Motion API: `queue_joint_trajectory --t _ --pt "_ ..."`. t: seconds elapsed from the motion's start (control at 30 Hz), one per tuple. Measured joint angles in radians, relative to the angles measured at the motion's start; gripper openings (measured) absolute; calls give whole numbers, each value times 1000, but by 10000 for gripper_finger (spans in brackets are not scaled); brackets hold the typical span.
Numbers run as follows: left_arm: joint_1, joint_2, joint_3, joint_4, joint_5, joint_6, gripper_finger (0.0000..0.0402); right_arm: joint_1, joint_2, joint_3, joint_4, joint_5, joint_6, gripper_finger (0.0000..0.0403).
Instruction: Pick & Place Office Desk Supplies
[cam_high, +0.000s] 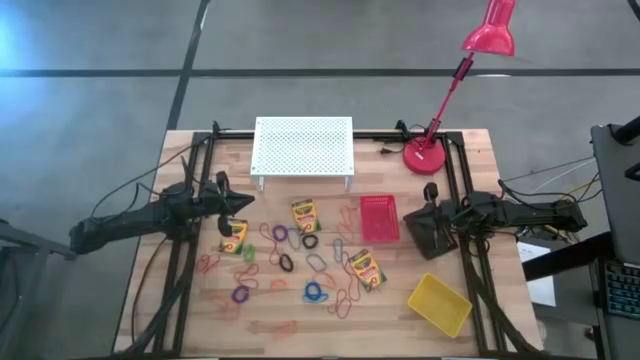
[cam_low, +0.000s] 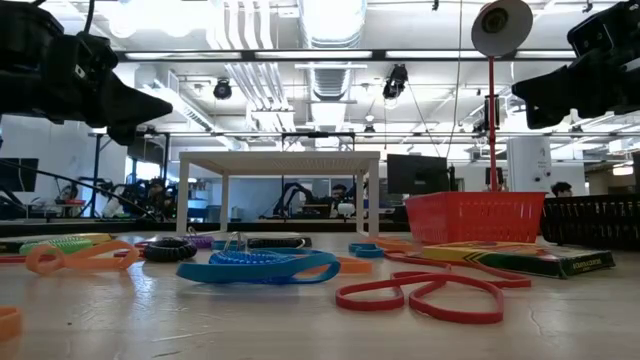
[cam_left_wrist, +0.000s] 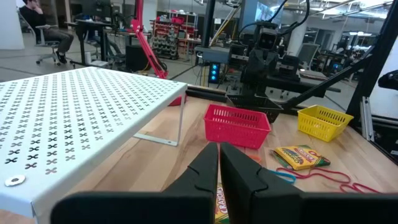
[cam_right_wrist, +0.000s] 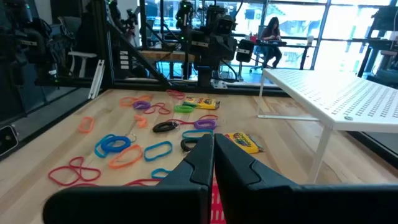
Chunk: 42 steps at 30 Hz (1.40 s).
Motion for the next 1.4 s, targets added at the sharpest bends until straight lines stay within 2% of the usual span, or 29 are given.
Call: queue_joint_trajectory --t 0.6,0.77,1.07,1.23,1.4 --pt "0 0 0 0 0 0 23 0 0 0 0 0 -1 8" --pt "0 0 0 0 0 0 23 0 0 0 0 -1 -43 8" --pt "0 0 0 0 0 0 23 2 1 0 63 6 472 8" --pt "0 0 0 0 0 0 23 9 36 0 139 2 569 8" --pt "0 0 0 0 0 0 23 9 175 0 153 26 586 11"
